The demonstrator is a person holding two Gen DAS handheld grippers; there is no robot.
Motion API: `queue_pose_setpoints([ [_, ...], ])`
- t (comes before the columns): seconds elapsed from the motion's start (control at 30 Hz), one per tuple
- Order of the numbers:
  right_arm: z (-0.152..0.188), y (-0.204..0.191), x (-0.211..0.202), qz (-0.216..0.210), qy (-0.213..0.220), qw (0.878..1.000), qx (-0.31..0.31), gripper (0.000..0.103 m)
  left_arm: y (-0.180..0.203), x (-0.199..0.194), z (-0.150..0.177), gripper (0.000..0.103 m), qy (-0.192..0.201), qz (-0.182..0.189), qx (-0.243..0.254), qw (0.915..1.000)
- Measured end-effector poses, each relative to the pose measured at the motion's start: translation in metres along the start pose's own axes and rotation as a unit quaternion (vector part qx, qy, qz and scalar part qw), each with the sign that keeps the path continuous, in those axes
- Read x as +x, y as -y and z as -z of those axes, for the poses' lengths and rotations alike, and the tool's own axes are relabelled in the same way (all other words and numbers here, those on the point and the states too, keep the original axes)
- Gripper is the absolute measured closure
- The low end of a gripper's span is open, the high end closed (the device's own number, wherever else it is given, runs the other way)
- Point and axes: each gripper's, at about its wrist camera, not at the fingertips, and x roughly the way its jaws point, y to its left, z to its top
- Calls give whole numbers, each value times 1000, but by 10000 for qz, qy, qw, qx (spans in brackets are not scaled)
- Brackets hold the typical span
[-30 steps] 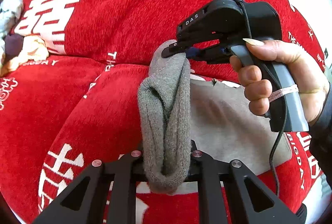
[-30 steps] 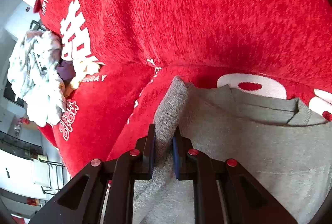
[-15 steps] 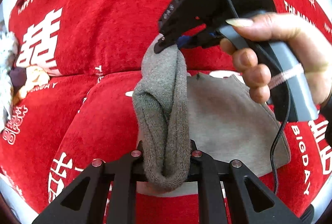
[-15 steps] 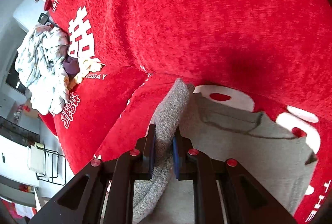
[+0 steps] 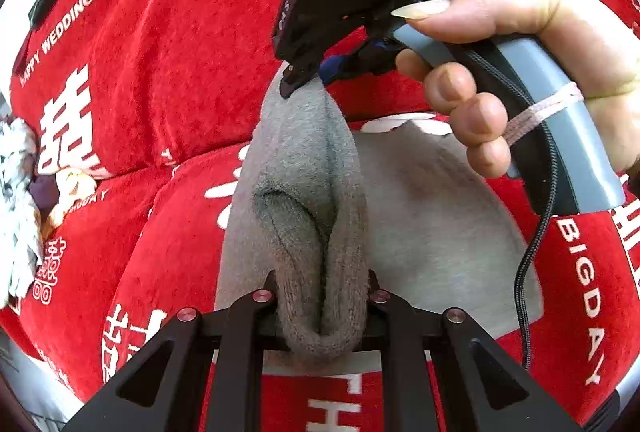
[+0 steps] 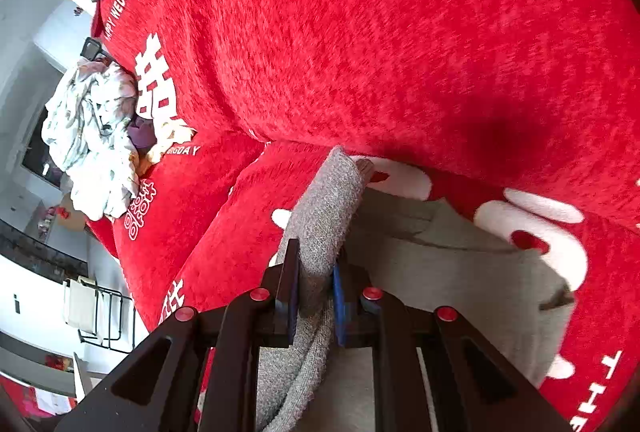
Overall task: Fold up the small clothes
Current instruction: 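Lift the folded sweater off the cushion with both grippers, then lay the sweater over itself and open both grippers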
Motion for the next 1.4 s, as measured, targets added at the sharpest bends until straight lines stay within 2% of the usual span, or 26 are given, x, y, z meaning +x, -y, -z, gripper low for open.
queue_pose_setpoints([
  [0.23,14,39,-24,18,124,9997,204,88,35,-5,-15,86,-50,100,360,9993],
  [0.57,40,92,-48,-82,342,9977,586,88,81,5,-13,86,-145,191,823,9963],
  [0.8,62,128,-42,-46,349,9949,942,88,98,27,-4,86,-396,281,953,9943],
  [0.97,73,151,-31,177,285,9923,1195,88,107,32,0,86,-323,284,1059,9935],
  [1.03,76,159,-30,310,296,9904,1311,88,107,32,1,82,-306,310,1051,9935],
  [1.07,78,164,-30,242,299,9886,1458,88,106,32,1,69,-317,406,1035,9933],
  [1.1,78,166,-30,175,301,9873,1550,88,105,31,1,53,-336,570,997,9928],
  [1.17,80,168,-36,231,343,9847,1692,82,96,24,0,40,-345,951,862,9911],
  [1.27,82,157,-55,647,519,9854,1488,79,85,5,3,40,-126,1286,875,9878],
  [1.33,82,139,-72,756,725,9872,1206,78,71,-9,6,40,-47,1606,872,9831],
  [1.37,81,131,-77,733,789,9883,1078,71,63,-16,6,40,-28,1826,822,9797],
  [1.4,81,120,-84,659,873,9898,912,53,53,-20,6,40,-5,1987,756,9771],
])
